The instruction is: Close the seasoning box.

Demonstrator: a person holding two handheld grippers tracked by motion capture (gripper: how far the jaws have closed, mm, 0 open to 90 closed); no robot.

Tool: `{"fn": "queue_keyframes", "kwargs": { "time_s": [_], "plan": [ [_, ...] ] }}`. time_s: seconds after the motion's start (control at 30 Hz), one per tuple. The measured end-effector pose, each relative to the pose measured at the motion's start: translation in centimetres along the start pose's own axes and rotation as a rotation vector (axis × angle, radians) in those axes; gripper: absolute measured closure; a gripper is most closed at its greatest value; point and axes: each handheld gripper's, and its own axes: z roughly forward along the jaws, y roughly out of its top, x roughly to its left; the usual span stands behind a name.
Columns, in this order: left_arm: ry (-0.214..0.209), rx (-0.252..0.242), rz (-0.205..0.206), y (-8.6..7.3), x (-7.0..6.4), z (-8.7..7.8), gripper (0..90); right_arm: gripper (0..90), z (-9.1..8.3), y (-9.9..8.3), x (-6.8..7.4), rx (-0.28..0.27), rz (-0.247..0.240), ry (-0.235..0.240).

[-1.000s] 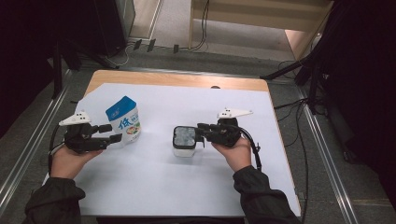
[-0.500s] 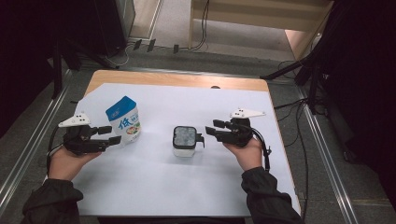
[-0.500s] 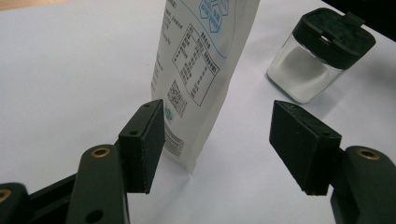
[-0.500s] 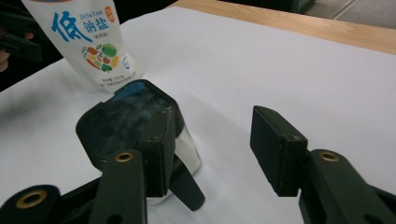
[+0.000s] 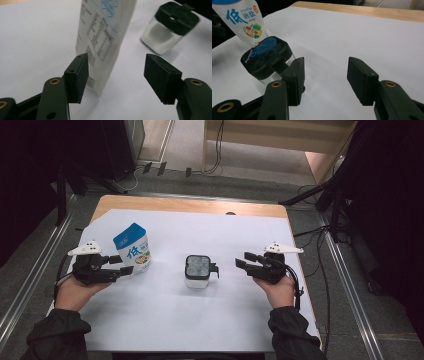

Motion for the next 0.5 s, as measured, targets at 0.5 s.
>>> {"fn": "queue_keyframes", "kwargs": {
  "time_s": [0.5],
  "plan": [
    [-0.011,-0.014,0.020,1.1,-0.3,1.1,37.9,45.4,-2.1,-1.4,-0.5,-0.005,0.028,-0.050]
  ]
}}
